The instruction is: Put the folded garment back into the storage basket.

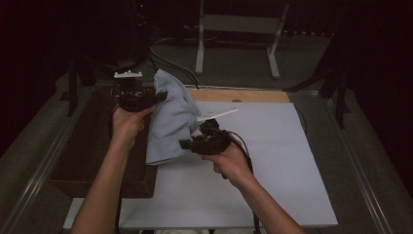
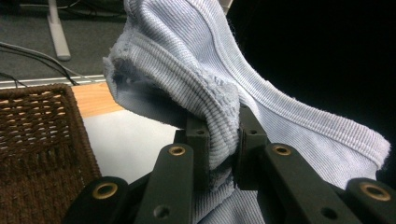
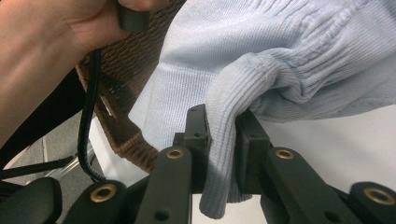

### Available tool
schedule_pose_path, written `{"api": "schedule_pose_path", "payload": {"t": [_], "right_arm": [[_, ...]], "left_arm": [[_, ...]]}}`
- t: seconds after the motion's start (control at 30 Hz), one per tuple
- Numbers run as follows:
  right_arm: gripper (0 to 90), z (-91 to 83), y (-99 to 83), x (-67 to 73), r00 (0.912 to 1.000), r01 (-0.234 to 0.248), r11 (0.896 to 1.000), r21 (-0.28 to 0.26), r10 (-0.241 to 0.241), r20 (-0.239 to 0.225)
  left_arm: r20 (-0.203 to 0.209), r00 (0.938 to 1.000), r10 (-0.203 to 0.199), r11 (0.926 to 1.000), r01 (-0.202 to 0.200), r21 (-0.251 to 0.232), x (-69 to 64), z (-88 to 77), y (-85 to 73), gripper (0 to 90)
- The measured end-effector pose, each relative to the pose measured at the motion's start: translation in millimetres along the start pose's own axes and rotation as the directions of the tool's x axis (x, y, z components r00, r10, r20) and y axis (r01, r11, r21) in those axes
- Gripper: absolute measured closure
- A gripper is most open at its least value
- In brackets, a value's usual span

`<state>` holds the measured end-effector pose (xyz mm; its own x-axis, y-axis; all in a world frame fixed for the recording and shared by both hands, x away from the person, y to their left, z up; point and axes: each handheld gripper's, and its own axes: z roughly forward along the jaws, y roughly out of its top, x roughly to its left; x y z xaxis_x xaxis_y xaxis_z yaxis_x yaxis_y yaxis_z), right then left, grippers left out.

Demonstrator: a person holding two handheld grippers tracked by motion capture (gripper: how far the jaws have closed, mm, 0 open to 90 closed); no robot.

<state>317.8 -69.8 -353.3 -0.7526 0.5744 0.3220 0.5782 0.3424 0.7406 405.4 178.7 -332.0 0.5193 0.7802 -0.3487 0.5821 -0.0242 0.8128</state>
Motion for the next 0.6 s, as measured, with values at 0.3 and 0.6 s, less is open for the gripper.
{"api": "schedule_pose_path", "payload": {"t": [0.3,0.6], "right_arm": [[78.3,7.7,6.0,7.2,1.0000,0.008,1.000,0.001,-0.008,-0.006],[78.3,13.5,10.1,11.5,0.9998,0.015,1.000,0.000,-0.015,-0.009]], "left_arm": [[-0.014,0.9999,-0.005,0.9999,0.005,-0.011,7.1,-10.3,1.2,81.5],[-0.024,0.9997,-0.007,0.9998,0.006,-0.017,11.7,-16.2,2.1,81.5]]}}
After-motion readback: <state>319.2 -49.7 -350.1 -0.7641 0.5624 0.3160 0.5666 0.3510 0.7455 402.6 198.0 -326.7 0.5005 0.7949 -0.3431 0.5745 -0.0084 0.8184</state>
